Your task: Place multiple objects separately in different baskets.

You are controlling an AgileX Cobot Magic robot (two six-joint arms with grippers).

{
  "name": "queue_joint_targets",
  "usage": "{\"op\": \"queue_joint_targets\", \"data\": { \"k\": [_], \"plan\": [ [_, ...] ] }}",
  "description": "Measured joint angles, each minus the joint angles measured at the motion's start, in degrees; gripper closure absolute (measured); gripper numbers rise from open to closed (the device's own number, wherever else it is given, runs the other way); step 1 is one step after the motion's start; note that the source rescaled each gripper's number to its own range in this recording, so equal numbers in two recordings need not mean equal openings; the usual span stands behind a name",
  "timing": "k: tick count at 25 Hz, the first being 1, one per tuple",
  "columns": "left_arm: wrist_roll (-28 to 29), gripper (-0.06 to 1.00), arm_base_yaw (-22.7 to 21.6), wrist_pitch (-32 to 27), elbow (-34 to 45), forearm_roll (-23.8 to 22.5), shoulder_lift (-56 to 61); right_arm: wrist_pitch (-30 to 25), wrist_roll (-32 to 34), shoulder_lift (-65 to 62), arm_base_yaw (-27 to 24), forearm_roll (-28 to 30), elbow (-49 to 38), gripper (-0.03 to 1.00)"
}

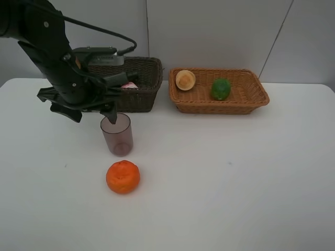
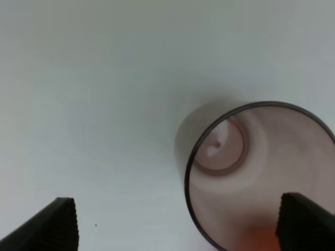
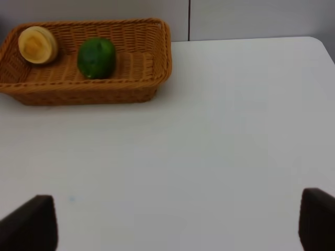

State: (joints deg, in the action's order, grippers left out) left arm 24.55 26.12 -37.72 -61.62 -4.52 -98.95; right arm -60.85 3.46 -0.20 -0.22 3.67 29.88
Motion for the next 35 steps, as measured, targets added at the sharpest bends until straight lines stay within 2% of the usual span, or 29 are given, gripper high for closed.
{"op": "queue_joint_targets", "data": {
  "k": [9, 21, 22, 24, 28, 30, 31, 35],
  "plan": [
    [0.0, -0.03, -1.1, 5.9, 2.4, -0.1, -4.2, 0.0, 0.0, 0.0, 0.0, 0.0, 0.0, -0.03],
    [0.1, -0.01, -1.1, 10.9, 2.5, 0.1, -11.0, 0.0, 0.0, 0.0, 0.0, 0.0, 0.0, -0.03],
    [0.1, 0.02, -1.1, 11.1, 2.5, 0.1, -11.0, 0.0, 0.0, 0.0, 0.0, 0.0, 0.0, -0.03],
    [0.1, 0.18, -1.1, 11.3, 2.5, 0.1, -11.0, 0.0, 0.0, 0.0, 0.0, 0.0, 0.0, -0.03],
    [0.1, 0.72, -1.1, 11.4, 2.5, 0.1, -11.0, 0.0, 0.0, 0.0, 0.0, 0.0, 0.0, -0.03],
    [0.2, 0.91, -1.1, 11.5, 2.5, 0.5, -11.0, 0.0, 0.0, 0.0, 0.0, 0.0, 0.0, -0.03],
    [0.2, 0.94, -1.1, 11.7, 2.5, 0.3, -11.0, 0.0, 0.0, 0.0, 0.0, 0.0, 0.0, -0.03],
    [0.2, 0.94, -1.1, 11.8, 2.5, 0.4, -11.0, 0.0, 0.0, 0.0, 0.0, 0.0, 0.0, -0.03]
  ]
}}
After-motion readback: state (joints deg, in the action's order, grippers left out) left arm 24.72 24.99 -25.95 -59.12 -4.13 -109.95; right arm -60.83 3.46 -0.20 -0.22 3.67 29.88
